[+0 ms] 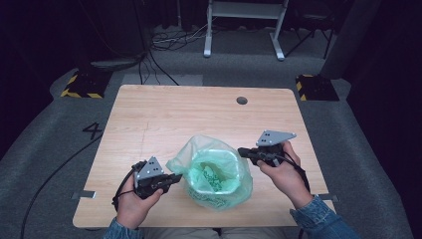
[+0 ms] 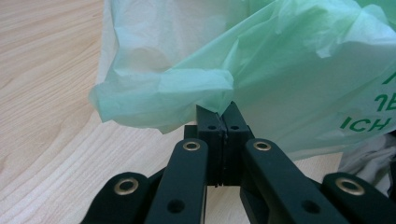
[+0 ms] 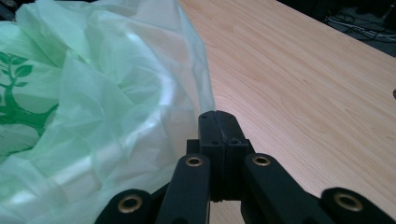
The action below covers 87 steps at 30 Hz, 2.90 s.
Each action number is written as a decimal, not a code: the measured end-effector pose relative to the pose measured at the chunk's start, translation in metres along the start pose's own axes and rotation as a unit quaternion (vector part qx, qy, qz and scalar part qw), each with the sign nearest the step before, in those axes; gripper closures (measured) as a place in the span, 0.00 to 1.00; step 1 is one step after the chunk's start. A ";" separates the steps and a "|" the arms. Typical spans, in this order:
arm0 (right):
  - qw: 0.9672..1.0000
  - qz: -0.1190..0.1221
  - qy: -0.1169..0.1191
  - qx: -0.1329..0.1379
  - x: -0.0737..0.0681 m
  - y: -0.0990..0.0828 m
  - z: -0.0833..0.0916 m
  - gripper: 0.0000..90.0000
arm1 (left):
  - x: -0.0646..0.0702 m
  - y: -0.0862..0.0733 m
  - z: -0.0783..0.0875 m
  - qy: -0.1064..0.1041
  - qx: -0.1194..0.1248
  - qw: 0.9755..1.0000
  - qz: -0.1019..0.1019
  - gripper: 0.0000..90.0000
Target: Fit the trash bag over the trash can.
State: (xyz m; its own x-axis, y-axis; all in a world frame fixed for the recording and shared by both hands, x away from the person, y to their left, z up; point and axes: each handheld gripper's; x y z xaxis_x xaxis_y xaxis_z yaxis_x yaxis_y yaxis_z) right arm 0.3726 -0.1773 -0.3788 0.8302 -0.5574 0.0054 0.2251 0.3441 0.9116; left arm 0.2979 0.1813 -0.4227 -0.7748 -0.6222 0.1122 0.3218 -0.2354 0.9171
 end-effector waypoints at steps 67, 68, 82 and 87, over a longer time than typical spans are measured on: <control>0.999 -0.034 0.030 -0.022 -0.024 -0.042 0.040 0.40 | 0.021 -0.011 0.013 -0.032 -0.029 0.999 -0.026 0.49; 0.999 -0.031 0.039 -0.022 -0.028 -0.041 0.041 0.40 | 0.022 -0.010 0.011 -0.034 -0.026 0.999 -0.033 0.46; 0.995 0.008 0.092 -0.041 -0.076 -0.044 0.032 0.86 | 0.031 -0.011 -0.011 -0.059 -0.043 0.995 -0.061 0.87; 0.994 0.013 0.092 -0.063 -0.070 -0.051 0.024 1.00 | 0.029 -0.017 -0.017 -0.062 -0.082 0.994 -0.044 1.00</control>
State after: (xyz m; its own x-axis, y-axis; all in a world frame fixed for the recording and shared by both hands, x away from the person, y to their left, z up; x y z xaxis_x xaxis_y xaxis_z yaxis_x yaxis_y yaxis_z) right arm 0.2904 -0.1738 -0.4156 0.9133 -0.4033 -0.0570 0.2542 0.4550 0.8534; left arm 0.2795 0.1540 -0.4413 -0.8616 -0.4998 0.0891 0.3262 -0.4105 0.8515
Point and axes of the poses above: each handheld gripper's, and its own axes: z roughly backward along the jaws, y roughly out of its top, x roughly to its right, and after that the axes turned 11 degrees about x, right-handed
